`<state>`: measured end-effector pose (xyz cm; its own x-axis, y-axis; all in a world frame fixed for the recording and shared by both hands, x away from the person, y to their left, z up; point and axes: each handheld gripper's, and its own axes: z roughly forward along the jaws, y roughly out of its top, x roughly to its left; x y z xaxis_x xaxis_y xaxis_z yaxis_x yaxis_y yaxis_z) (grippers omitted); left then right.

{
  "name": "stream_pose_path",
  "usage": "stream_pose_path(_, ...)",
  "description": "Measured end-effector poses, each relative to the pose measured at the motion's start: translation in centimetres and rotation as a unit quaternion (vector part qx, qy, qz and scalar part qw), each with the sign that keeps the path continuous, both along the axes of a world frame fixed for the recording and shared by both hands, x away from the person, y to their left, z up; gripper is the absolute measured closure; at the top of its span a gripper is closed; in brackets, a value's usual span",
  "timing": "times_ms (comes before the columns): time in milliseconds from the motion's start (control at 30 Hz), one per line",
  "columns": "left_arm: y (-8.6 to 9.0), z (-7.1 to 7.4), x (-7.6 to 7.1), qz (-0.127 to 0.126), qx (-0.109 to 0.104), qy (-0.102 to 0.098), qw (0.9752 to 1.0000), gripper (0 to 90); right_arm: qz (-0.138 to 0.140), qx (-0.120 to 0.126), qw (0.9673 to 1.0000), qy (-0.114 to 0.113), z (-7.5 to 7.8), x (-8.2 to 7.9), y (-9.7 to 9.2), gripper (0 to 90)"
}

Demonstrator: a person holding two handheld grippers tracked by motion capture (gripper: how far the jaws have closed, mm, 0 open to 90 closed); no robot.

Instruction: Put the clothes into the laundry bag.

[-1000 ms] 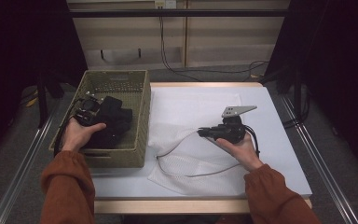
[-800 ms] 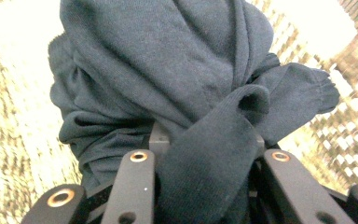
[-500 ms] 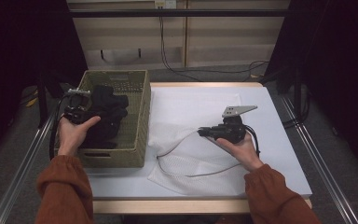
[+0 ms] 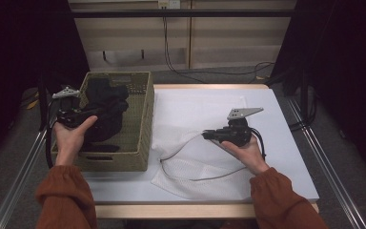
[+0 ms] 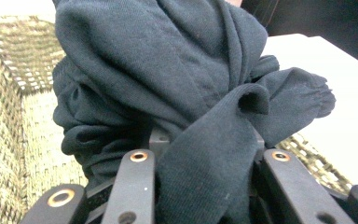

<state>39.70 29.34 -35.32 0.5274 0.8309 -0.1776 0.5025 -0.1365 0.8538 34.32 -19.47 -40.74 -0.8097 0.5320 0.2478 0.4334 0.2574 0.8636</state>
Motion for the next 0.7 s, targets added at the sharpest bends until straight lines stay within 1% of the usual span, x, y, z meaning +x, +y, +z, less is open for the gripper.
stream_pose_path(33,0.0,0.0,-0.2,0.004,-0.003,-0.006,1.0000,67.8,0.000,0.000,1.0000,0.000,0.0,0.0,0.0,89.5)
stream_pose_path(100,0.1,0.1,-0.5,-0.002,-0.013,-0.013,0.9998,67.8,0.000,0.001,1.0000,0.000,0.0,0.0,0.0,89.5)
stream_pose_path(133,0.0,0.2,-0.7,-0.001,-0.009,-0.021,0.9997,67.8,0.000,0.000,1.0000,0.000,0.0,0.0,0.0,89.5)
stream_pose_path(167,0.0,0.3,-0.9,-0.001,-0.010,-0.024,0.9997,67.8,0.000,0.000,1.0000,-0.001,0.0,0.0,0.0,89.5)
stream_pose_path(300,0.1,0.7,-1.7,-0.015,-0.023,-0.041,0.9988,67.8,0.001,0.000,1.0000,0.000,0.0,0.0,0.0,89.5)
stream_pose_path(367,0.1,0.9,-2.1,-0.020,-0.024,-0.049,0.9983,67.8,0.001,0.002,1.0000,0.000,0.0,0.0,0.0,89.5)
stream_pose_path(467,0.5,1.1,-2.7,-0.022,-0.038,-0.063,0.9970,67.8,0.001,0.000,1.0000,0.000,0.0,-0.1,0.1,89.5)
stream_pose_path(533,0.5,1.3,-3.2,-0.020,-0.036,-0.071,0.9966,67.8,0.001,0.000,1.0000,0.000,0.0,-0.1,0.1,89.5)
stream_pose_path(567,0.6,1.4,-3.4,-0.023,-0.038,-0.074,0.9963,67.8,0.001,0.000,1.0000,0.000,0.0,-0.1,0.1,89.5)
stream_pose_path(667,0.7,1.6,-4.1,-0.024,-0.046,-0.090,0.9946,67.8,0.002,0.000,1.0000,0.000,0.0,0.0,0.0,89.5)
stream_pose_path(700,0.6,1.6,-4.3,-0.022,-0.043,-0.096,0.9942,67.8,0.002,0.000,1.0000,0.000,0.0,0.0,0.0,89.5)
